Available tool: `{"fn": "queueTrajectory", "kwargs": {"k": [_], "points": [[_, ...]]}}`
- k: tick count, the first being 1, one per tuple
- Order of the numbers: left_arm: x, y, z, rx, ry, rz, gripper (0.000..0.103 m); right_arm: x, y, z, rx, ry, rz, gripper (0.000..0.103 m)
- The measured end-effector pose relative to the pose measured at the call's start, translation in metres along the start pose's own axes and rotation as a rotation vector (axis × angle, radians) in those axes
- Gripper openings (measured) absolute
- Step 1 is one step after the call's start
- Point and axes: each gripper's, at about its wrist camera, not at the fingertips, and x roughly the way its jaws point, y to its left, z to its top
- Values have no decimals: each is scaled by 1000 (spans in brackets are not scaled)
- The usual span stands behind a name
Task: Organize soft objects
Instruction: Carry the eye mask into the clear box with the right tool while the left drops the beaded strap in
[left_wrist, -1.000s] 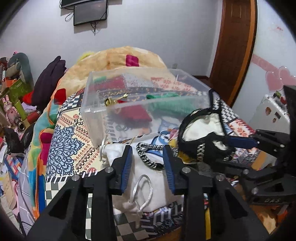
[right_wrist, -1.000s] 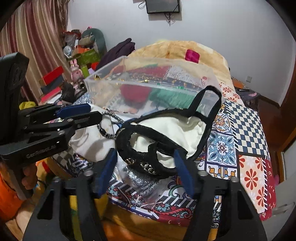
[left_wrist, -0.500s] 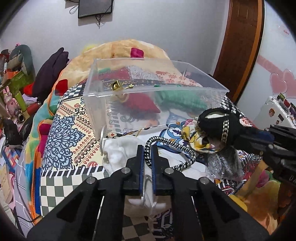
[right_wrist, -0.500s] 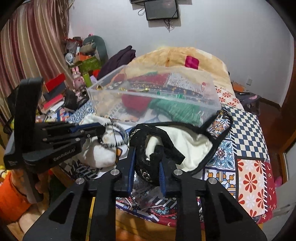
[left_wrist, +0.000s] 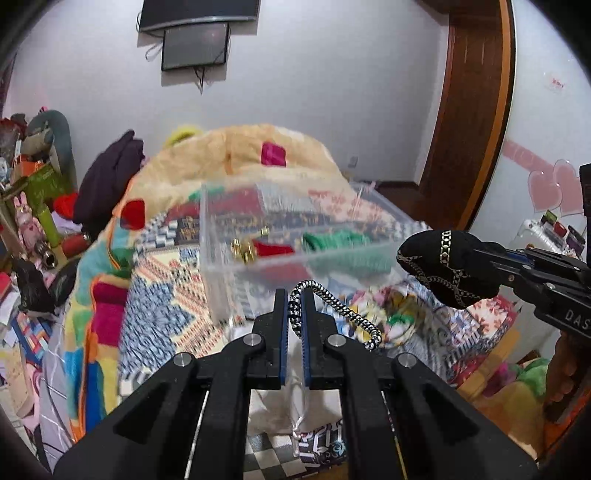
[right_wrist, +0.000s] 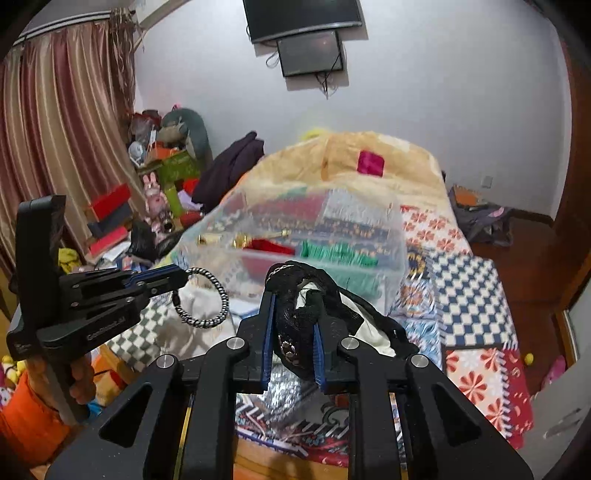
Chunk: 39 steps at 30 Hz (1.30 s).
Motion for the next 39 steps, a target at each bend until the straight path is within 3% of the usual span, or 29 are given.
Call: {"fn": "queueTrajectory", "kwargs": {"k": [10,17,27,39], "points": [[-14,7,42,-6,-104,32,5,-20,0,47,-7,-141,-15,16],[4,16,64,-9,-113,73,5,-7,5,75,-23,-181,-40,16],[57,28,71,-11,-23,117,5,57,7,80,-70,-70,-90,16],[102,28,58,21,93,108,5,117,0,65,-77,106,-84,16]]}}
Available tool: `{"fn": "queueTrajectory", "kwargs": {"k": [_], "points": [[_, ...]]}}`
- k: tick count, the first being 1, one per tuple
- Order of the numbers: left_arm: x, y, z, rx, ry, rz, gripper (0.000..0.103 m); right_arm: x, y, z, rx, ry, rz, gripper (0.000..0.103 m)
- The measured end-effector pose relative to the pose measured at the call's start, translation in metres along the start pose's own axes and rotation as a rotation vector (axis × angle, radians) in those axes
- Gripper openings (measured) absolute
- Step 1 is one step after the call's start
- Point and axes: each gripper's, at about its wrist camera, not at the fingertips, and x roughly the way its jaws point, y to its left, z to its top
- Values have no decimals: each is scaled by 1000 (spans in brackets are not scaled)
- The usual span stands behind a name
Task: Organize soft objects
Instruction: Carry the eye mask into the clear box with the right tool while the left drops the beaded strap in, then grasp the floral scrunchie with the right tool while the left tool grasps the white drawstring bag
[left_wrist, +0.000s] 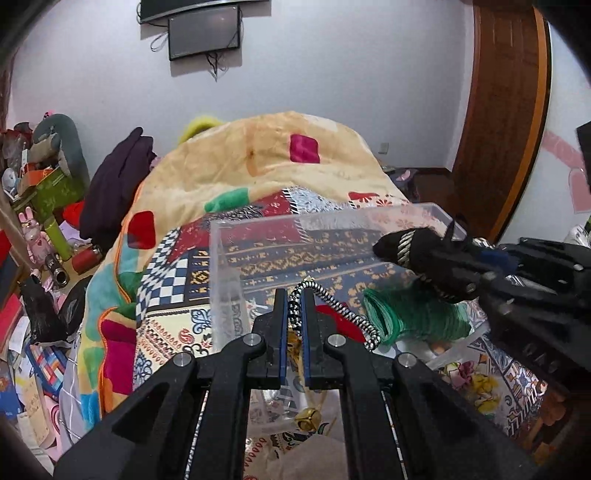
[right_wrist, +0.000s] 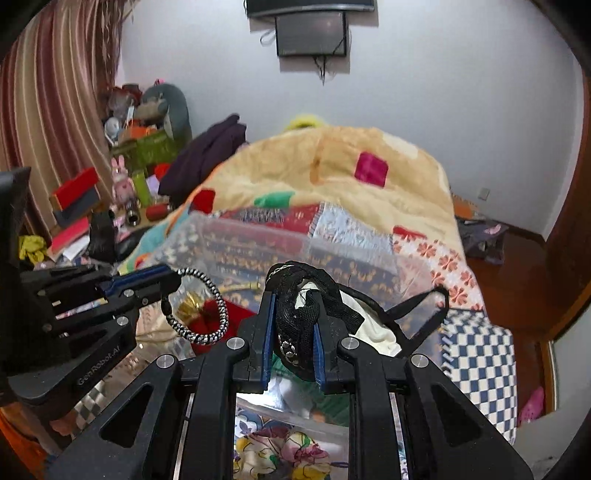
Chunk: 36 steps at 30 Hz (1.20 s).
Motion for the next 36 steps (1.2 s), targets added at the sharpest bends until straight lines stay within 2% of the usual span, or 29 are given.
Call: {"fn": "queueTrajectory", "kwargs": {"k": [5,10,13,15,17,19,26,30,36], "points": [[3,-2,-2,14,14,-1,5,12,4,-6,-22,61,9,20],[-2,-2,-2,8,14,-15,9,11,3,-10,-33,84,23,22],[-10,-1,-2,4,1,-26,13,6,2,-13,-37,97,34,30],[-17,0,-2,6,-15,-31,18,1,2,-14,-43,88,27,38],[-27,1,-3,0,-39,-35,24,-9,2,-15,-50,67,13,54],[-38,2,-4,-6,-63,-41,31,-19,3,-15,-54,37,3,62],[-75,-1,-11,5,-145,-39,61,-64,1,-16,-35,-80,-19,81],[-88,-3,-20,10,-159,-48,73,-81,0,-22,-24,-118,-18,82],[-94,-4,-43,16,-130,-48,79,-84,2,-44,-19,-98,-14,82]]}}
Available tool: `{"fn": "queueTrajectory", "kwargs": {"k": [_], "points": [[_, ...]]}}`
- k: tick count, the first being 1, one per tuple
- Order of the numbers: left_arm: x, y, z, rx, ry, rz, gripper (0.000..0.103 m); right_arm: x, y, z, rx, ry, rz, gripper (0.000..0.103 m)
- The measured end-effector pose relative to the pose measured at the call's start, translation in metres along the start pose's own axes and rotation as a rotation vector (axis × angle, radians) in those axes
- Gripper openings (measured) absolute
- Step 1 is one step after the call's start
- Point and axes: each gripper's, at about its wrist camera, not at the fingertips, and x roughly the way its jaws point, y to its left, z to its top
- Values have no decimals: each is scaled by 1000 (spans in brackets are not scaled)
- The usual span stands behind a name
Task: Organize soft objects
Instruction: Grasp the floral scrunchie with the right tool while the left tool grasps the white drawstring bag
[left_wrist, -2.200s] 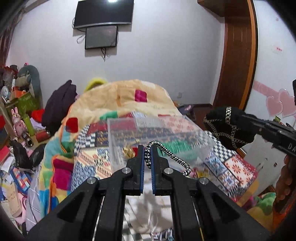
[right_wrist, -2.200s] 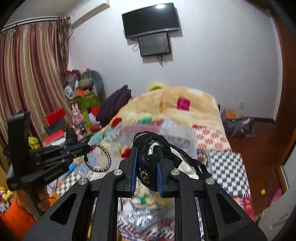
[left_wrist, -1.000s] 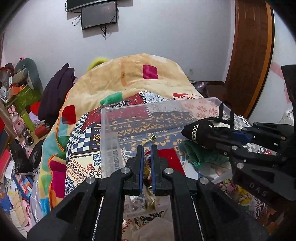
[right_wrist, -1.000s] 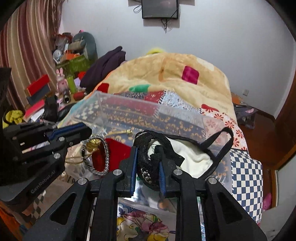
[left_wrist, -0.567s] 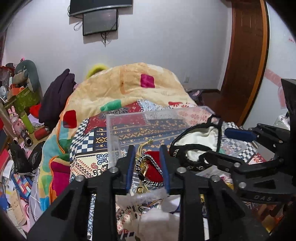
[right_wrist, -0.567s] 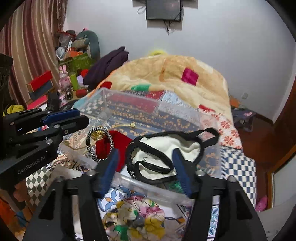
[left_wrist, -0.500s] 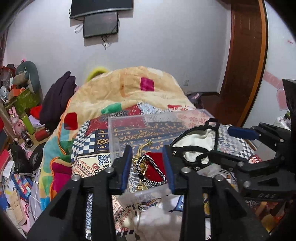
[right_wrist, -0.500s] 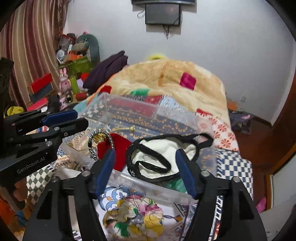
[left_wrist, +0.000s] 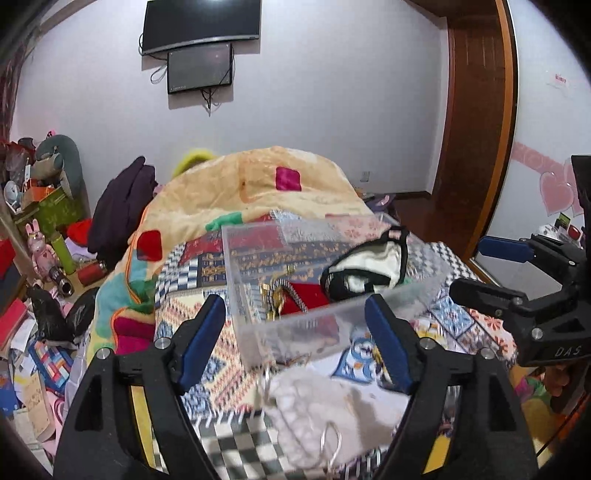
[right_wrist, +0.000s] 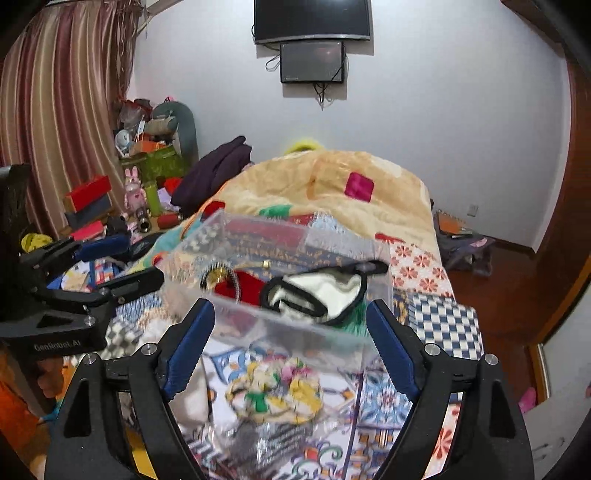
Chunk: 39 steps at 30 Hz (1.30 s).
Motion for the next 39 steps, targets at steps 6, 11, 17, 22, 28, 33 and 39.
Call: {"fn": "queueTrajectory", "kwargs": {"k": [6,11,17,22,28,33,39], "points": [[8,7,-32,-24,79,-1,83,16,5,-31,-7,94,29,82],[18,13,-58,-41,156,5,83,33,4,-50,13,167,52,82],[25,11,-79,-48,200,-17,80,47,4,-62,33,233,80,58],[30,4,-85,-27,223,-45,62,46,7,-64,19,231,76,38],[31,1,-87,-32,227,-69,33,41,7,-65,21,199,62,13],[25,2,-83,-36,205,-67,12,32,6,-63,17,164,55,10],[10,7,-73,-53,159,-64,9,18,6,-53,16,107,51,9]]}}
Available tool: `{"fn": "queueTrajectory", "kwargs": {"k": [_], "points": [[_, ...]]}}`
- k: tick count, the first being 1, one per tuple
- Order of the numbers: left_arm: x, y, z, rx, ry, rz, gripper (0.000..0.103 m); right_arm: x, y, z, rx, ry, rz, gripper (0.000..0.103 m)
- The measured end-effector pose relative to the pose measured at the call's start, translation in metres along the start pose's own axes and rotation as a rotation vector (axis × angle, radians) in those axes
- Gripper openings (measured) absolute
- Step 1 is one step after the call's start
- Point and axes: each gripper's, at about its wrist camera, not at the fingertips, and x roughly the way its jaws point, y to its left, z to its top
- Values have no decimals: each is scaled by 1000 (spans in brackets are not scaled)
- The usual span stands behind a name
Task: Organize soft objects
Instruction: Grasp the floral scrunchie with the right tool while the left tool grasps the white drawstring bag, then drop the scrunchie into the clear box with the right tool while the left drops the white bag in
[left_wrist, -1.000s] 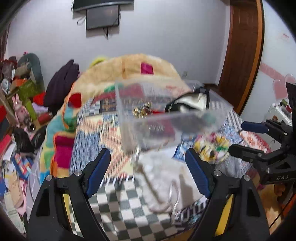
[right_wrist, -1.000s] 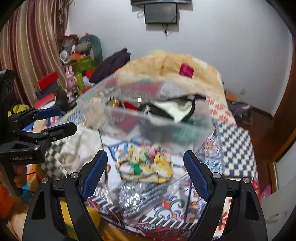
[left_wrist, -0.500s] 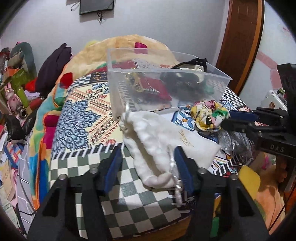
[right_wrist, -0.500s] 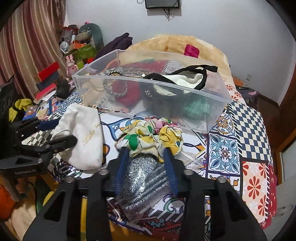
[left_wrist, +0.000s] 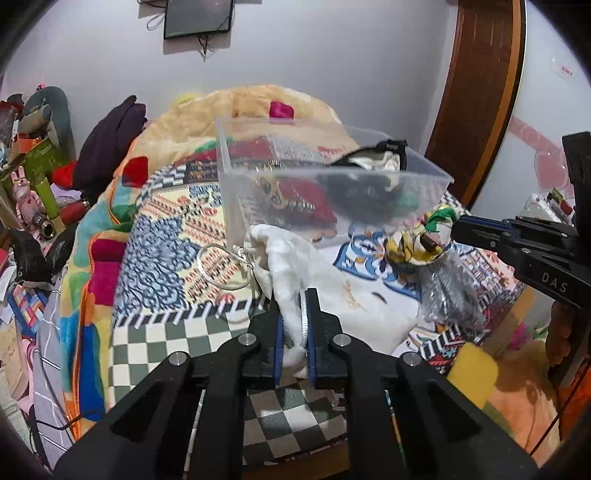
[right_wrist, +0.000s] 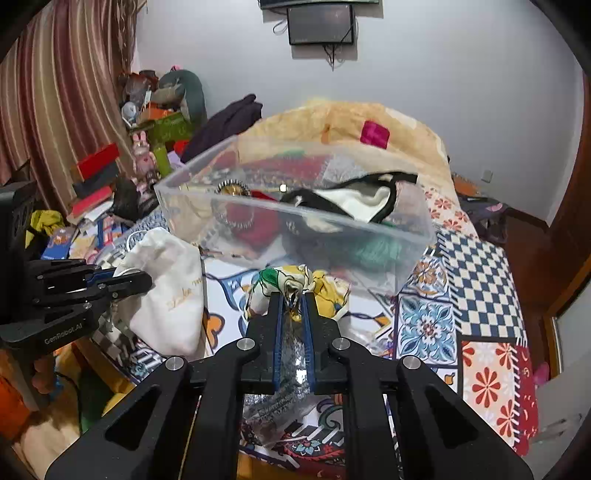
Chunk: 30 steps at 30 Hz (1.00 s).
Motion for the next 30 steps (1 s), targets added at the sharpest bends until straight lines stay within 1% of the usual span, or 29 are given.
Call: {"fn": "queueTrajectory", "kwargs": {"k": [8,10,12,13,14,15,16,17,22,23,24,25,27,28,30], "points": [[-29,-1,21,2,-96,5,9,-18,-5,12,19,-64,-8,8],[-36,-1,26,-1,-119,7,9,-16,-5,13,16,-53,11,8],[-40,0,30,-4,-136,6,9,-9,-4,13,18,-21,23,9],[-41,0,31,-7,-139,2,9,-4,-3,12,17,1,26,17],[-41,1,32,-9,-141,-2,9,0,-2,10,15,19,30,31],[-41,1,33,-11,-142,-4,9,5,-1,9,14,31,32,39],[-41,2,33,-11,-143,-2,9,8,0,7,11,35,26,50],[-40,1,33,-11,-143,0,9,12,1,5,2,42,16,52],[-36,0,31,-13,-134,-4,9,34,-2,-1,3,102,-2,52],[-35,1,30,-13,-133,-4,9,36,-3,-2,6,111,-2,47],[-35,1,30,-13,-133,-3,9,39,-5,-3,10,114,2,40],[-35,1,30,-14,-133,-3,9,40,-5,-4,8,120,7,28],[-34,2,29,-18,-133,-4,9,38,-7,-4,11,110,7,20],[-35,1,29,-19,-133,-4,9,36,-7,-4,12,102,4,14],[-35,2,29,-21,-133,0,9,33,-9,-4,17,91,4,12]]}}
